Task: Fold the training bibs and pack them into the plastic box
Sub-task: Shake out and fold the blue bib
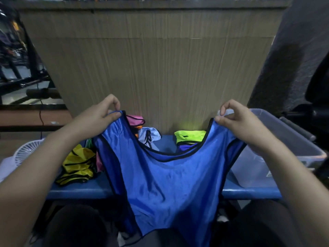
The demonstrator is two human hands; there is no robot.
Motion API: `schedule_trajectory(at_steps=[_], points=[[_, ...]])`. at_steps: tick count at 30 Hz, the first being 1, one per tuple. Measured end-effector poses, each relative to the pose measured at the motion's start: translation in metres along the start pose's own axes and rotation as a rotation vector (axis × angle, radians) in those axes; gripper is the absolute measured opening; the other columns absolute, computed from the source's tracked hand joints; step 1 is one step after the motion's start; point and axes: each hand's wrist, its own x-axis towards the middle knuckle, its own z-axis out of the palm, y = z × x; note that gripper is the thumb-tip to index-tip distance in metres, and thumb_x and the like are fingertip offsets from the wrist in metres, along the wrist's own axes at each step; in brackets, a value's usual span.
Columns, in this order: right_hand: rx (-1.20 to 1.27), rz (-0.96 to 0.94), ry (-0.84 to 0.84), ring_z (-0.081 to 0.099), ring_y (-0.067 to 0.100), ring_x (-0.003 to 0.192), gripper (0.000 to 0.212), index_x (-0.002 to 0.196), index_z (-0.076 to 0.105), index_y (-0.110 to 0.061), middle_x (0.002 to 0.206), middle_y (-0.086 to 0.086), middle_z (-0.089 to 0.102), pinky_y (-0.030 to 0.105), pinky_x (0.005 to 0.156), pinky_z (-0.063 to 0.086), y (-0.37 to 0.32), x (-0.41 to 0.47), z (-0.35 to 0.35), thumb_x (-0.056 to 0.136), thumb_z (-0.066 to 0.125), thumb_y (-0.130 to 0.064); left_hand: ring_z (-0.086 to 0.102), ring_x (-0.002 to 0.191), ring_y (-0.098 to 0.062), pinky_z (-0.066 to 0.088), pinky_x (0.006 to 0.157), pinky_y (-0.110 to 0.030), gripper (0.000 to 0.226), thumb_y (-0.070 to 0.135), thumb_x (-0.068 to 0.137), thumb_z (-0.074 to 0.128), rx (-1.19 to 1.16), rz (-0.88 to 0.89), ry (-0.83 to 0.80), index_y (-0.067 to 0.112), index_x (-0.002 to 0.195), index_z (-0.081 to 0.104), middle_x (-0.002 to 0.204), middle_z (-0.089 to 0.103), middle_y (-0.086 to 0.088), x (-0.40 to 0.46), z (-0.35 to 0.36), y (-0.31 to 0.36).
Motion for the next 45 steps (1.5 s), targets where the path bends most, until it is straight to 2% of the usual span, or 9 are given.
schedule_trajectory(at_steps=[8,11,16,23,25,28,31,39,45], points=[[0.037,-0.150,-0.250,0.032,0.025,0.068,0.015,0.094,0.054,-0.016,0.072,0.008,0.043,0.029,0.063,0.028,0.005,-0.001,-0.003,0.102,0.051,-0.004,0.055,0.063,-0.025,0.044,0.061,-0.039,0.019,0.027,0.098,0.059,0.096,0.024,-0.064,0.036,0.090,0.045,0.067,0.060,-0.010,-0.007,-0.007,-0.010],[-0.053,-0.168,-0.279,0.046,0.035,0.076,0.027,0.084,0.061,-0.018,0.086,0.012,0.058,0.036,0.072,0.033,0.008,0.000,-0.003,0.101,0.048,-0.001,0.054,0.059,-0.002,0.044,0.061,-0.035,0.027,0.013,0.098,0.058,0.027,0.061,-0.055,0.030,0.083,0.043,0.065,0.060,0.009,-0.011,-0.006,-0.010],[-0.161,-0.049,-0.313,0.035,0.024,0.063,0.035,0.080,0.067,-0.022,0.071,0.022,0.047,0.032,0.060,0.028,0.011,0.002,-0.003,0.102,0.046,-0.004,0.055,0.074,-0.005,0.043,0.077,-0.025,0.041,-0.011,0.093,0.048,-0.031,0.151,-0.229,0.024,0.074,0.056,0.075,0.059,0.008,-0.014,-0.010,-0.013],[-0.211,-0.027,-0.297,0.030,0.009,0.045,0.033,0.089,0.073,-0.024,0.051,-0.003,0.040,0.021,0.043,0.022,0.007,0.001,0.000,0.093,0.052,0.001,0.054,0.105,0.019,0.032,0.084,0.004,0.031,0.008,0.096,0.062,-0.026,0.118,-0.281,0.035,0.089,0.077,0.104,0.068,0.027,-0.013,-0.012,-0.015],[-0.234,-0.059,-0.317,0.039,0.005,0.047,0.031,0.093,0.073,-0.024,0.052,-0.015,0.050,0.016,0.046,0.029,0.004,-0.002,-0.002,0.091,0.056,0.002,0.050,0.111,0.019,0.033,0.089,0.000,0.024,0.019,0.089,0.074,-0.006,0.116,-0.318,0.040,0.102,0.073,0.111,0.062,0.036,-0.014,-0.010,-0.020],[-0.271,-0.137,-0.324,0.060,-0.008,0.087,0.035,0.093,0.072,-0.028,0.091,-0.023,0.068,0.005,0.075,0.040,0.004,-0.003,-0.005,0.088,0.062,0.006,0.048,0.117,0.018,0.036,0.099,-0.016,0.038,0.020,0.088,0.075,0.050,0.107,-0.342,0.047,0.113,0.066,0.119,0.058,0.039,-0.014,-0.010,-0.025],[-0.329,-0.184,-0.273,0.061,0.000,0.096,0.037,0.085,0.067,-0.033,0.094,-0.021,0.068,0.021,0.087,0.045,0.012,0.001,-0.006,0.086,0.067,0.004,0.056,0.107,0.013,0.044,0.095,-0.025,0.039,0.010,0.093,0.067,0.093,0.140,-0.305,0.048,0.101,0.065,0.111,0.063,0.037,-0.012,-0.010,-0.027],[-0.355,-0.219,-0.265,0.059,0.005,0.099,0.030,0.086,0.061,-0.033,0.099,-0.013,0.065,0.024,0.087,0.041,0.021,0.002,-0.008,0.094,0.063,-0.004,0.059,0.092,-0.014,0.047,0.089,-0.045,0.027,0.003,0.092,0.064,0.031,0.159,-0.231,0.028,0.088,0.054,0.092,0.061,0.013,-0.008,-0.005,-0.038],[-0.375,-0.151,-0.188,0.058,0.025,0.083,0.024,0.092,0.061,-0.029,0.090,-0.009,0.065,0.042,0.078,0.048,0.024,0.001,-0.011,0.100,0.053,-0.008,0.058,0.087,-0.004,0.043,0.086,-0.025,0.029,0.000,0.092,0.064,-0.074,0.192,-0.225,0.027,0.084,0.055,0.088,0.061,0.011,-0.009,-0.008,-0.039]])
